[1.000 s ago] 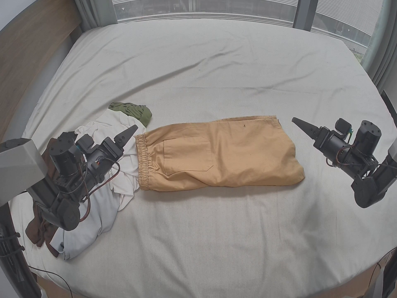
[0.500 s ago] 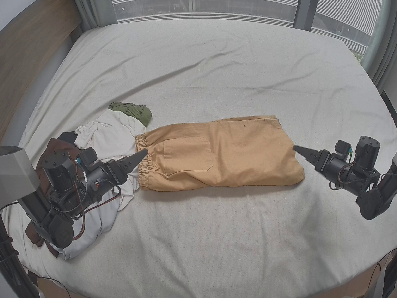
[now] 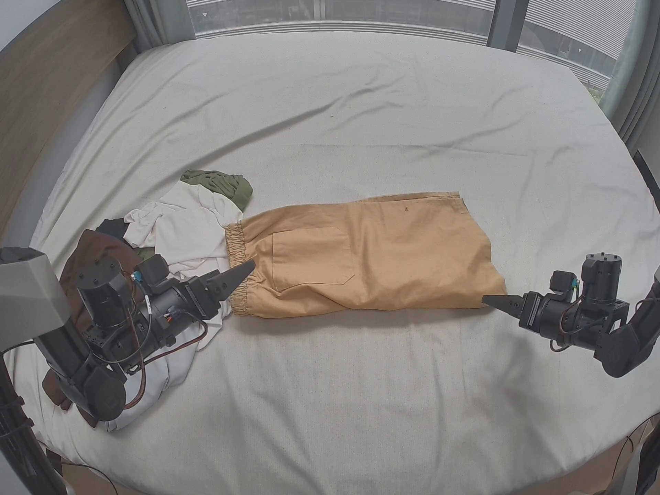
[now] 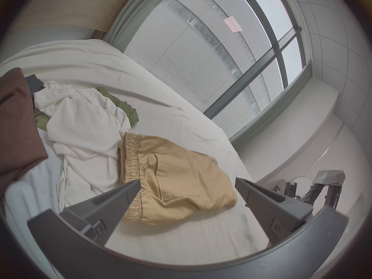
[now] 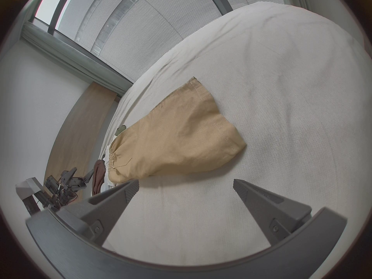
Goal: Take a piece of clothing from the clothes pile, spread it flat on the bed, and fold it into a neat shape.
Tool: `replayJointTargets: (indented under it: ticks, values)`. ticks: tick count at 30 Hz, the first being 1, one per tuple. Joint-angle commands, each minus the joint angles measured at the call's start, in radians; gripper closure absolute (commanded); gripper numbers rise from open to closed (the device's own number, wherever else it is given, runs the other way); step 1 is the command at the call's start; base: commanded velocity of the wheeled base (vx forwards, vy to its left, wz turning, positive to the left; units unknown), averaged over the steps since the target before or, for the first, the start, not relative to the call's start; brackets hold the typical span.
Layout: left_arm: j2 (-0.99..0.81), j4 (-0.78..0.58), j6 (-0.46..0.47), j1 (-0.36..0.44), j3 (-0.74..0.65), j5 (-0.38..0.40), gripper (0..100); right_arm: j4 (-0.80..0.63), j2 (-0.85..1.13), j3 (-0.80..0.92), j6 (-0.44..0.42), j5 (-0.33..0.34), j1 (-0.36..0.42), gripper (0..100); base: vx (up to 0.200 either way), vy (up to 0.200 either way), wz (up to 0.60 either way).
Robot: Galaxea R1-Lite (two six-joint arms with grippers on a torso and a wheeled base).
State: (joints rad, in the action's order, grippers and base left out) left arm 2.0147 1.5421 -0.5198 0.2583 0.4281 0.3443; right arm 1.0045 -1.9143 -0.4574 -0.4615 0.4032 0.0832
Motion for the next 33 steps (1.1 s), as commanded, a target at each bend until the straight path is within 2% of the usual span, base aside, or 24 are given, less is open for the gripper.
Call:
replayJointTargets:
  ticks: [1, 5, 13, 17, 28, 33]
  values:
    - [0.03, 0.001, 0.041, 0.004, -0.008, -0.002, 0, 0.016, -0.062, -0.027, -0.006, -0.04, 0.01, 0, 0.0, 0.0, 0.0]
    - [0.03, 0.001, 0.047, 0.002, -0.005, -0.004, 0, 0.022, -0.091, -0.058, -0.026, -0.041, 0.013, 0, 0.0, 0.0, 0.0]
    - [0.03, 0.001, 0.05, 0.035, -0.012, -0.008, 0, 0.022, -0.126, -0.099, -0.151, -0.043, 0.035, 0, 0.0, 0.0, 0.0]
    - [0.03, 0.001, 0.049, 0.033, -0.009, -0.011, 0, 0.034, -0.157, -0.113, -0.154, -0.043, 0.036, 0, 0.0, 0.0, 0.0]
    - [0.027, 0.001, 0.049, 0.025, -0.008, -0.011, 0, 0.177, -0.278, -0.173, -0.186, -0.044, 0.04, 0, 0.0, 0.0, 0.0]
    - [0.027, 0.003, 0.049, 0.018, -0.003, -0.011, 0, 0.25, -0.325, -0.202, -0.186, -0.069, 0.047, 0, 0.0, 0.0, 0.0]
